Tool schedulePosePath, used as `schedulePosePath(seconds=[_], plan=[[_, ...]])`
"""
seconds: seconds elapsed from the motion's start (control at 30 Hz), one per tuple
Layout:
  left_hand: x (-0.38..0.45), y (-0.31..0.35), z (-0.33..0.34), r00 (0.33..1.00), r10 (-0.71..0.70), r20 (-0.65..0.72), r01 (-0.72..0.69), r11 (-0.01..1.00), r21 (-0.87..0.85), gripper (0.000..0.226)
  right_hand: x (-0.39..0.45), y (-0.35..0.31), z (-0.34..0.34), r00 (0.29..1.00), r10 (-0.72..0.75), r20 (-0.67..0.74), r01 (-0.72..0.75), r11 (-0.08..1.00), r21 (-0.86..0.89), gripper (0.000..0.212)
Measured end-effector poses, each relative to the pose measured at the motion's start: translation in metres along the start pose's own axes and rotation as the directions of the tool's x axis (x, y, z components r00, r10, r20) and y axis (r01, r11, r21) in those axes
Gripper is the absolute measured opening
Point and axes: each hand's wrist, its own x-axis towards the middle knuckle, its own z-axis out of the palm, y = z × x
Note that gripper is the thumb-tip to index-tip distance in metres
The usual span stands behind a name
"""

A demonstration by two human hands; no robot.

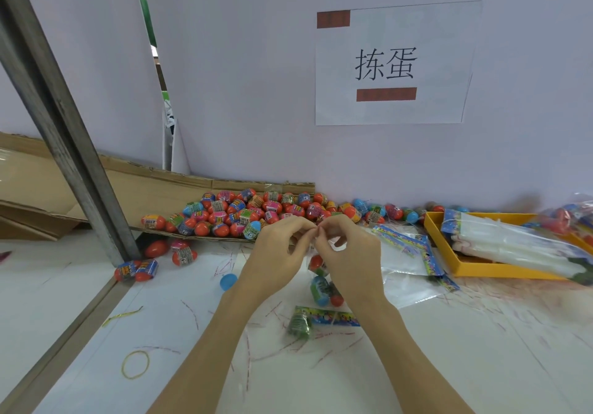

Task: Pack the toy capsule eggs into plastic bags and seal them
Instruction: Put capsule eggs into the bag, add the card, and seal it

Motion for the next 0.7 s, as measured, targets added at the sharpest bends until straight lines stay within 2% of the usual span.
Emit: schedulePosePath(seconds=[0.1,0.17,0.27,0.37,0.57,0.7], plan=[[0.0006,0.0010,0.0006,1.000,0.001,-0.018,-0.002,1.000,-0.012,0.012,-0.0006,0.0005,0.0018,0.992,0.122,-0.038,-0.115,0.982,0.151,0.008],[0.0011,0.0016,-0.0004,0.999,-0.019,-0.030,0.018,0.999,-0.030,0.012,0.0009,0.0015,0.0003,0.991,0.131,-0.033,-0.121,0.971,0.205,0.009],[0.0007,0.0016,-0.0024,0.997,-0.064,-0.046,0.061,0.996,-0.062,0.013,0.0016,0.0017,-0.0023,0.997,0.015,0.071,-0.024,0.992,0.127,0.014],[-0.0002,-0.0010,-0.0054,0.995,-0.099,-0.021,0.097,0.992,-0.076,0.015,0.0003,0.0005,-0.0022,0.994,-0.049,0.094,0.048,0.999,0.014,0.012],[-0.0006,0.0026,-0.0056,0.999,-0.026,0.018,0.027,0.999,-0.023,0.012,-0.0001,0.0002,-0.0046,0.995,-0.082,0.055,0.086,0.993,-0.079,0.005],[-0.0001,0.0047,-0.0042,1.000,0.027,0.007,-0.028,1.000,0.015,0.010,0.0011,0.0020,-0.0030,0.997,-0.031,0.065,0.039,0.992,-0.122,0.006]])
